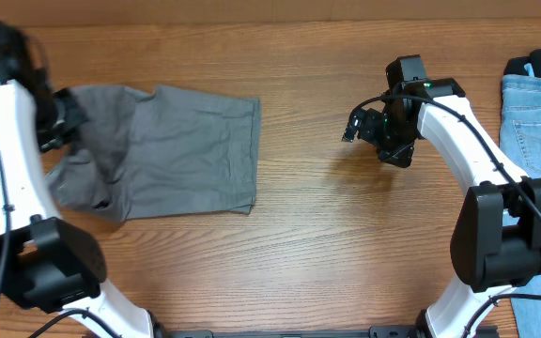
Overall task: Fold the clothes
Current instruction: 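Lift the shorts' left end with the left gripper and fold it rightward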
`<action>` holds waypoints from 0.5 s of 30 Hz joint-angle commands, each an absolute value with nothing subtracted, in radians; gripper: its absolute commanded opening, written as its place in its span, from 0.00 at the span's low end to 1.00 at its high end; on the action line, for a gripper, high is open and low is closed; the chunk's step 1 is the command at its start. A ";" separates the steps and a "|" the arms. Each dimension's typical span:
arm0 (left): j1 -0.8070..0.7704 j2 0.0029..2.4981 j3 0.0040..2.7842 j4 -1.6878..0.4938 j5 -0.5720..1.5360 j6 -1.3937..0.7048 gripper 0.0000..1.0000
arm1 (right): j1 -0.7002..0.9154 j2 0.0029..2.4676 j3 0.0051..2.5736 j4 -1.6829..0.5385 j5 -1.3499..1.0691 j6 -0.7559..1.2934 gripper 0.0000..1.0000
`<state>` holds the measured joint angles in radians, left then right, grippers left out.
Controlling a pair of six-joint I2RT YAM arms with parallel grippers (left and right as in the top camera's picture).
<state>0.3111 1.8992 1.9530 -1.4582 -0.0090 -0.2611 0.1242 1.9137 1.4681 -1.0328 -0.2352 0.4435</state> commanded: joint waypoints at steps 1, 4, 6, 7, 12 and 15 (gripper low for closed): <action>0.181 1.891 1.979 -1.457 -0.007 -0.284 0.04 | 0.124 1.892 1.488 -1.023 -0.228 0.437 1.00; 0.085 1.891 1.979 -1.400 -0.008 -0.285 0.04 | 0.124 1.892 1.488 -1.023 -0.228 0.437 1.00; 0.025 1.892 1.978 -1.350 -0.007 -0.286 0.04 | 0.124 1.892 1.488 -1.023 -0.228 0.437 1.00; -0.002 1.893 1.977 -1.329 -0.007 -0.286 0.04 | 0.124 1.892 1.488 -1.023 -0.228 0.437 1.00; -0.121 1.917 1.977 -1.280 -0.007 -0.285 0.04 | 0.124 1.892 1.488 -1.024 -0.229 0.437 1.00; -0.166 1.960 1.977 -1.282 -0.006 -0.285 0.04 | 0.124 1.892 1.488 -1.023 -0.229 0.437 1.00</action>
